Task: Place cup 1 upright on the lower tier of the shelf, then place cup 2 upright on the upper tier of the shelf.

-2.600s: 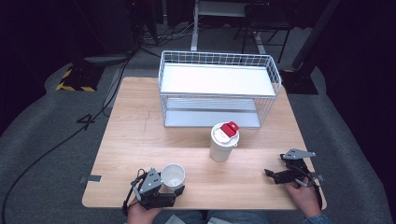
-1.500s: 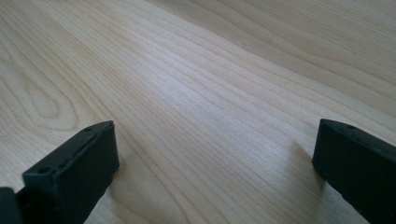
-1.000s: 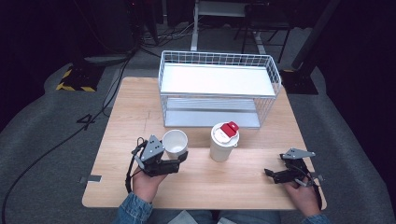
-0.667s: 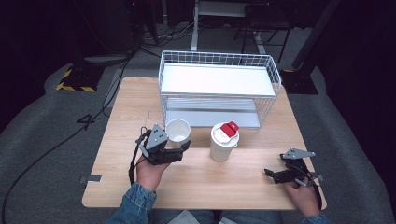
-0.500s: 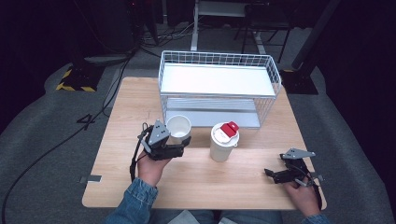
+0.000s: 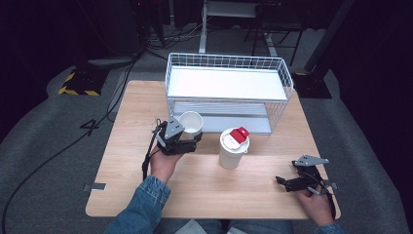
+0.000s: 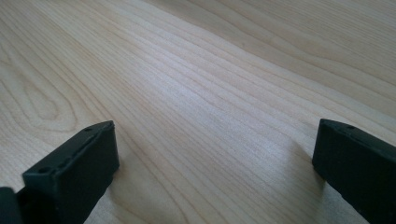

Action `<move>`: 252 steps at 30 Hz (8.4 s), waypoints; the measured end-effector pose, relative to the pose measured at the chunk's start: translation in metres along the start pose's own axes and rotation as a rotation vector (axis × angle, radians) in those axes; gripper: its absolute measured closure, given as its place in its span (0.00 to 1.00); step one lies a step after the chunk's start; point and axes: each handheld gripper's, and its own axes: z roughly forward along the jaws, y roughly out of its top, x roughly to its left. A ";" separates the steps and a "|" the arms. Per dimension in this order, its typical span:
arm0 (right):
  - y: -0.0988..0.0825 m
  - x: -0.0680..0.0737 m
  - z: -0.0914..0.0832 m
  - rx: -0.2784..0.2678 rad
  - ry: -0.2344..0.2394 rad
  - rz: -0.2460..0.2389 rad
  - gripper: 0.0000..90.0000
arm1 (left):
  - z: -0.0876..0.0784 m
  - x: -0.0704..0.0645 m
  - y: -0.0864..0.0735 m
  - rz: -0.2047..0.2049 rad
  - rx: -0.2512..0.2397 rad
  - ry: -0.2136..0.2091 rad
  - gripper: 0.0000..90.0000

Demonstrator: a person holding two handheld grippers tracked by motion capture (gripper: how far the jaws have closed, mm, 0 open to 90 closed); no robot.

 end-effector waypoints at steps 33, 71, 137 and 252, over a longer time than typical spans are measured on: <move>0.000 0.000 0.000 0.001 -0.003 0.002 0.01 | 0.086 0.011 -0.006 -0.018 -0.018 0.105 0.24; 0.000 0.000 0.000 -0.002 0.000 -0.003 0.01 | 0.131 0.029 -0.015 -0.116 0.041 0.136 0.24; 0.000 0.000 0.000 -0.002 0.000 -0.002 0.01 | 0.034 0.024 -0.005 -0.108 0.022 0.042 0.03; 0.113 0.088 0.062 -0.239 0.284 -0.154 0.05 | -0.111 0.055 -0.144 -0.146 0.416 0.145 0.05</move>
